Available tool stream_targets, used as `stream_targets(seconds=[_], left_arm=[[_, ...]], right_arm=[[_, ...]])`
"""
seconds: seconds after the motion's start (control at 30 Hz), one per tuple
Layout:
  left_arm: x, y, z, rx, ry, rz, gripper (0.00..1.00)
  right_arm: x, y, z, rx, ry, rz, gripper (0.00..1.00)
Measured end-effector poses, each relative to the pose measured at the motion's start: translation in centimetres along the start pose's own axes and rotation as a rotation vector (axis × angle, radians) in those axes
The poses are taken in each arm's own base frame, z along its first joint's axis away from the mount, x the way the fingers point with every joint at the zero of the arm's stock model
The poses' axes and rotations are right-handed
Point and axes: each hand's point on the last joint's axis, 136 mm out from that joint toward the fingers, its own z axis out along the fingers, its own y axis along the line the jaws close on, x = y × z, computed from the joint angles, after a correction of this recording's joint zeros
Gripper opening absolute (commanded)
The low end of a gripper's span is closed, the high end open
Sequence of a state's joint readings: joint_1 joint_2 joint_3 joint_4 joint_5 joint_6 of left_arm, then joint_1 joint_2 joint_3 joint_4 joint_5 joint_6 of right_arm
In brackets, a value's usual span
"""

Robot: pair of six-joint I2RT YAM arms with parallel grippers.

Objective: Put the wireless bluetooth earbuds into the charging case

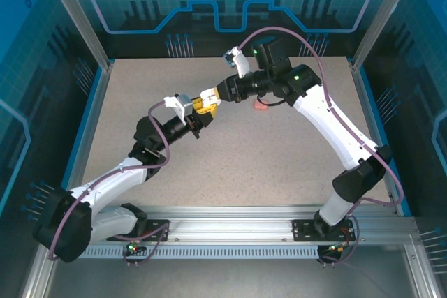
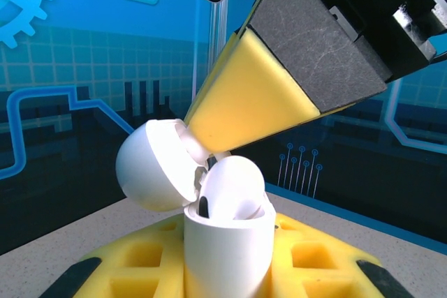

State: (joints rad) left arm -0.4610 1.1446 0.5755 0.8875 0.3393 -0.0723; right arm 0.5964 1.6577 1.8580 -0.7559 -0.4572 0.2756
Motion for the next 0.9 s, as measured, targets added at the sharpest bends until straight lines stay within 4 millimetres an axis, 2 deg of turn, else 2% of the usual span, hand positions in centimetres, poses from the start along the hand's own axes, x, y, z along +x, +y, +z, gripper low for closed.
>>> stream_targets(seconds=[0.27,0.9], left_arm=[[0.1,-0.5,0.0,0.023,0.004,-0.001,0.00],[0.3,-0.6,0.0,0.030,0.011,-0.004,0.00]], right_arm=[[0.6,0.2,-0.6,-0.017,-0.028,-0.057,0.23],[1.1,0.0,-0.3,-0.025,-0.077,-0.277,0.24]])
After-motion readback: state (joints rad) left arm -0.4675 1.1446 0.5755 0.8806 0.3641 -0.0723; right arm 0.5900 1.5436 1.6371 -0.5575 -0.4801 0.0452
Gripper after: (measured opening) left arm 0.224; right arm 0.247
